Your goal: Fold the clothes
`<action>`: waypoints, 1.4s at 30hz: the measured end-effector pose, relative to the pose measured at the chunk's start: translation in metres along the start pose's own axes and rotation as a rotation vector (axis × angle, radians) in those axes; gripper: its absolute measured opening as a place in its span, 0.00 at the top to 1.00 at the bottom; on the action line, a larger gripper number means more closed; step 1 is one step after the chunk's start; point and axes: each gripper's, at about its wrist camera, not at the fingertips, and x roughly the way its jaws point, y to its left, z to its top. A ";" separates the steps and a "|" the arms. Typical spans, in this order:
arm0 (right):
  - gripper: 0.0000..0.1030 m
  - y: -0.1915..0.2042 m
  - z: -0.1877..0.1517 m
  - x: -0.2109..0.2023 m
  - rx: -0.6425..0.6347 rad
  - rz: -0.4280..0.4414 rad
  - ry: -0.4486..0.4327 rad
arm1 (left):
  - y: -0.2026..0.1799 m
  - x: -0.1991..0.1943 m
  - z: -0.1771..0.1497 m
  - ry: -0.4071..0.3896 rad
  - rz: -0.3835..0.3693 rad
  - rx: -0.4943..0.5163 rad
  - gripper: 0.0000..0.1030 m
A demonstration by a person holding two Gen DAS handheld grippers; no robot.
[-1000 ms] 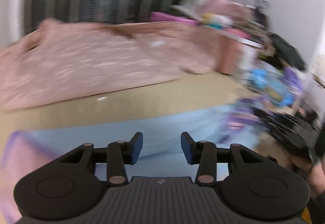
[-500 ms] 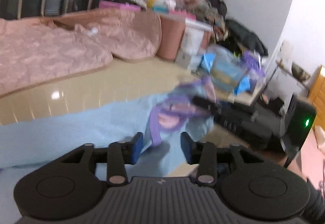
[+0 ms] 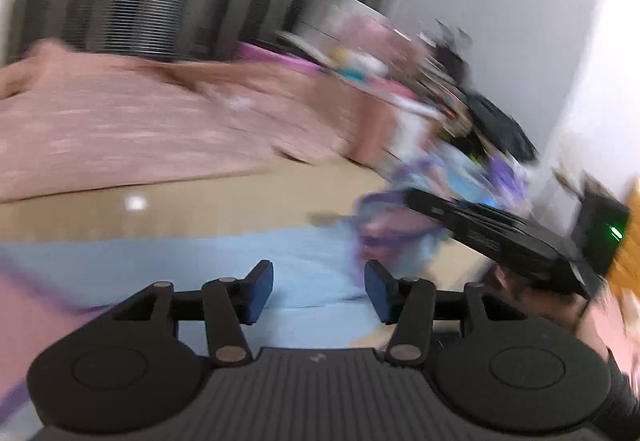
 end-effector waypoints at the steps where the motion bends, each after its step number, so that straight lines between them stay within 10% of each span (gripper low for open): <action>1: 0.86 0.011 0.007 -0.001 -0.012 0.034 -0.007 | 0.013 -0.013 -0.002 -0.015 0.037 -0.044 0.50; 8: 0.85 0.115 -0.008 0.049 -0.194 0.195 0.150 | 0.067 -0.062 -0.025 -0.061 0.194 -0.231 0.49; 15: 0.41 0.144 -0.016 0.039 -0.291 0.277 0.158 | 0.076 -0.059 -0.029 -0.032 0.245 -0.231 0.49; 20: 0.46 0.106 0.015 0.004 -0.135 0.288 0.054 | 0.077 -0.060 -0.032 -0.031 0.258 -0.232 0.49; 24: 0.70 0.085 0.005 0.031 -0.086 0.254 0.166 | 0.071 -0.056 -0.035 -0.017 0.249 -0.230 0.49; 28: 0.72 0.101 -0.018 0.044 -0.179 0.345 0.270 | 0.066 -0.054 -0.038 -0.007 0.259 -0.218 0.49; 32: 0.73 0.091 -0.006 0.020 -0.123 0.407 0.134 | 0.066 -0.063 -0.039 -0.017 0.288 -0.230 0.49; 37: 0.71 0.066 -0.004 0.043 -0.077 0.317 0.193 | 0.060 -0.078 -0.042 -0.055 0.448 -0.248 0.49; 42: 0.72 0.084 0.017 0.039 -0.310 0.472 0.251 | 0.041 -0.083 -0.054 -0.103 0.697 -0.217 0.44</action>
